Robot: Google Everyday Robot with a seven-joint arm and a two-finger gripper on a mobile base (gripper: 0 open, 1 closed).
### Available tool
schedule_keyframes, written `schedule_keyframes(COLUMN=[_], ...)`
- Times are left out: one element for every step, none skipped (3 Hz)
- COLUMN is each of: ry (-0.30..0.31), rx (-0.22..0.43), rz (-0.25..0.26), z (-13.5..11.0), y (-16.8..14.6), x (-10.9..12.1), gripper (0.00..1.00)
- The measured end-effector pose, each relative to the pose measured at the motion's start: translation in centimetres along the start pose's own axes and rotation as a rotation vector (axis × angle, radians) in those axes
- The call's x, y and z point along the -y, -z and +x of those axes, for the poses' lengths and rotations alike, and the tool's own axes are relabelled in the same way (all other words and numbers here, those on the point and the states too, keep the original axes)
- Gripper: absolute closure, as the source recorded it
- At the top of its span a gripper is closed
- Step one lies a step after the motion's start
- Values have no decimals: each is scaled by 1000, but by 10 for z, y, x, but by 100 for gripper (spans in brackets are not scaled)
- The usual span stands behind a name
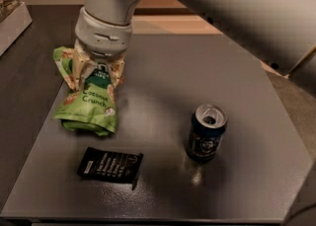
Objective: Move green rice chip bag near rxbar chocolate
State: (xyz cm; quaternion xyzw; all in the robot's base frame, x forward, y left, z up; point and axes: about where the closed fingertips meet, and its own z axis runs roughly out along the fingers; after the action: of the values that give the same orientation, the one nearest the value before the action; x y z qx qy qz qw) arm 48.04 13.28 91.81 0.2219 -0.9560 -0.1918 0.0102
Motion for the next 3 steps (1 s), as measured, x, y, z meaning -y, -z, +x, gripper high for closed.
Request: schedule_keyframes(ry=[-51, -89, -87], rx=[-27, -43, -41], rz=[0, -2, -3], z=[22, 34, 33], y=[-4, -10, -11], x=[-1, 0, -1], gripper=[82, 59, 36])
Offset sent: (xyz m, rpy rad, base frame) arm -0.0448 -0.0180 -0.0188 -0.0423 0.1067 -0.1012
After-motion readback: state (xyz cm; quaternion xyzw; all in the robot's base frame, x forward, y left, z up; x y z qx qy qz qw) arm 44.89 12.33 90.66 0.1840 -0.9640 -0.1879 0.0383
